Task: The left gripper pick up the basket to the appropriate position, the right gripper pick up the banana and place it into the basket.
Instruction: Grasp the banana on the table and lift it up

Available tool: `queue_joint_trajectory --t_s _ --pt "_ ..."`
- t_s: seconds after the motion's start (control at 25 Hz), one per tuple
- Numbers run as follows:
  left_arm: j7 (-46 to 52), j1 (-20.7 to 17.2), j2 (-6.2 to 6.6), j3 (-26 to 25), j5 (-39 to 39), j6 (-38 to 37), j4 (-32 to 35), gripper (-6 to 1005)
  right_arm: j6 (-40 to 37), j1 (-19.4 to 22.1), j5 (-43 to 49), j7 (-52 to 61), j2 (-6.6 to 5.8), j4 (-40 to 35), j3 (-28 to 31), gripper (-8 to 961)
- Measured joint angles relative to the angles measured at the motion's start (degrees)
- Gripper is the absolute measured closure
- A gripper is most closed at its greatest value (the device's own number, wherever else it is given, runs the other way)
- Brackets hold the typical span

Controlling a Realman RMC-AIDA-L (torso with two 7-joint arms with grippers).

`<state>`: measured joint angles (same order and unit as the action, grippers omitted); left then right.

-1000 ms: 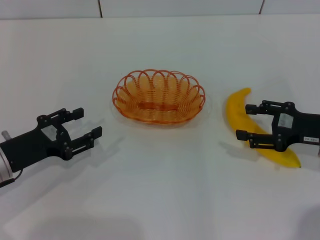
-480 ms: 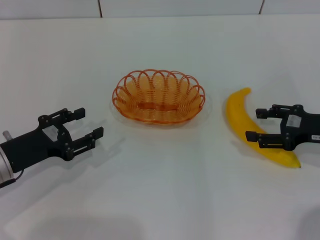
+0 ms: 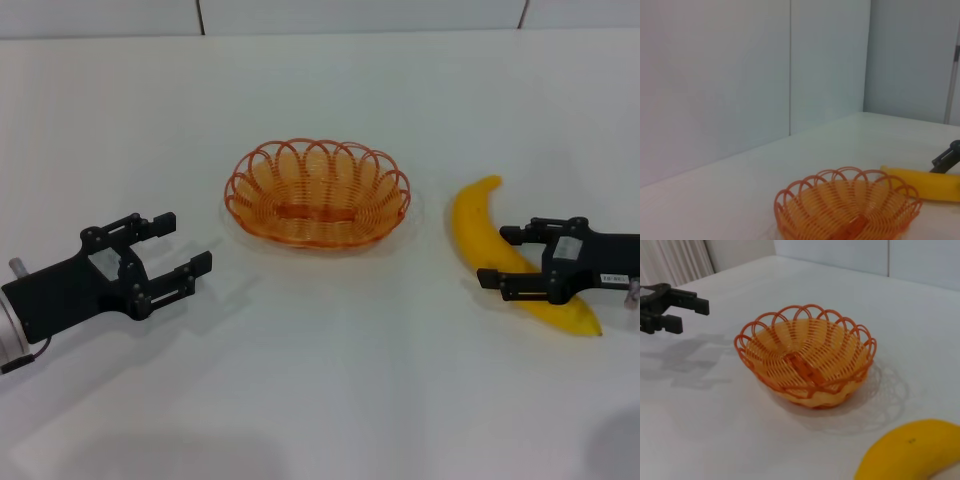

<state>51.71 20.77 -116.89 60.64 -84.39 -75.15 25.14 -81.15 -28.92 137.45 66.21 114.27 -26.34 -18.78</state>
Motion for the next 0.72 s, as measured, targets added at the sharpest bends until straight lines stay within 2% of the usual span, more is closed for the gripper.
queue_joint_trajectory --t_s 0.36,0.56,0.72 --pt "0.0 0.0 0.0 0.0 0.0 -0.1 0.0 289 -0.2 -0.2 -0.2 3.1 -0.15 0.0 -0.1 243" --pt "0.0 -0.2 0.0 0.0 0.0 -0.2 0.0 289 0.0 -0.4 -0.4 4.4 -0.05 -0.3 0.0 477" --pt "0.0 -0.2 0.04 0.0 0.1 -0.8 0.0 288 -1.0 -0.5 -2.8 4.5 -0.19 -0.5 0.3 483"
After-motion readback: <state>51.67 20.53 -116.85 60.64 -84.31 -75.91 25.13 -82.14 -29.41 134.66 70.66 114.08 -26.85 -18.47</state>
